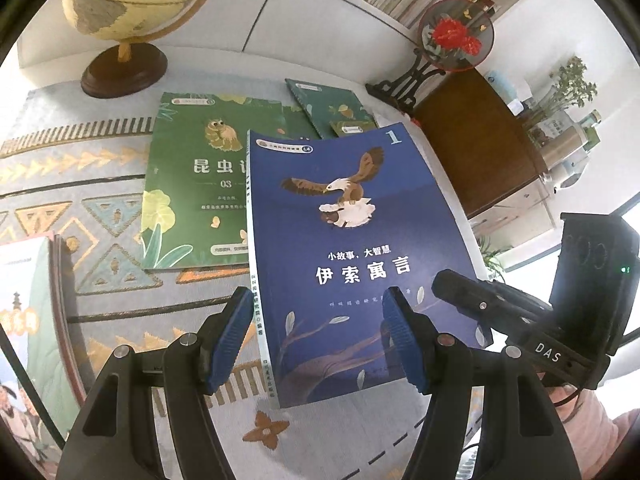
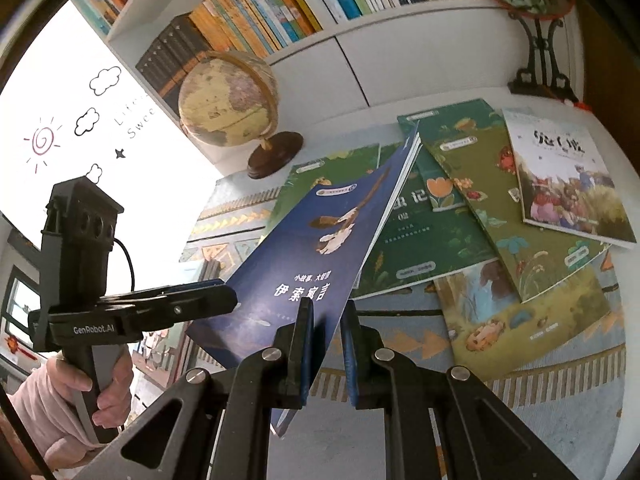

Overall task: Organize books
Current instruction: 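Lift the dark blue book and carry it toward the stack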

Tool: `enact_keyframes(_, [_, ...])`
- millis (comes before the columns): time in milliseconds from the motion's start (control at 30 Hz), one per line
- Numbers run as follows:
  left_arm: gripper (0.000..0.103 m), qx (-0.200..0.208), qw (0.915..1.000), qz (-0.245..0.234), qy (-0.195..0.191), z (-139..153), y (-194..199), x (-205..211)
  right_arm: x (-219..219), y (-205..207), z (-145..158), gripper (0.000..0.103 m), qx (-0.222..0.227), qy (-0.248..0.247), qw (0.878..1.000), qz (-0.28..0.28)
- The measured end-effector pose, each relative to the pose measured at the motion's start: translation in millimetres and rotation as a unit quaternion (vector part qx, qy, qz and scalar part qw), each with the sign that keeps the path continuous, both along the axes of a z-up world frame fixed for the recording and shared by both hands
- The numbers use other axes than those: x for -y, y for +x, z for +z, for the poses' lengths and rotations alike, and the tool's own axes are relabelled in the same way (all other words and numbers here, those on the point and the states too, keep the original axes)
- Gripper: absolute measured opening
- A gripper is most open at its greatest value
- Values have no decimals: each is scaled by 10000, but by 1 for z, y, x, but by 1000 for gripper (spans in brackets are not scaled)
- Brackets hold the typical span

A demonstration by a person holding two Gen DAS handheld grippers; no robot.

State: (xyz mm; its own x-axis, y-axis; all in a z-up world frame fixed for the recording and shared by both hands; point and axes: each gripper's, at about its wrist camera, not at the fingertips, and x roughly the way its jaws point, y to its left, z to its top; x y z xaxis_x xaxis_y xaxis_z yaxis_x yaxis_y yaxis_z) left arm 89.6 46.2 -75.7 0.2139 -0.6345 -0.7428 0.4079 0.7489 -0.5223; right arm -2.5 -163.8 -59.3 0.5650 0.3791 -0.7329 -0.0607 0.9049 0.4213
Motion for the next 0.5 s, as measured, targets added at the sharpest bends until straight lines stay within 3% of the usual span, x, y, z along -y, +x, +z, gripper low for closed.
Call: enact_keyframes(500, [64, 307, 9980, 549, -4, 24, -27, -45, -40, -13, 29, 13, 338, -48, 9986, 396])
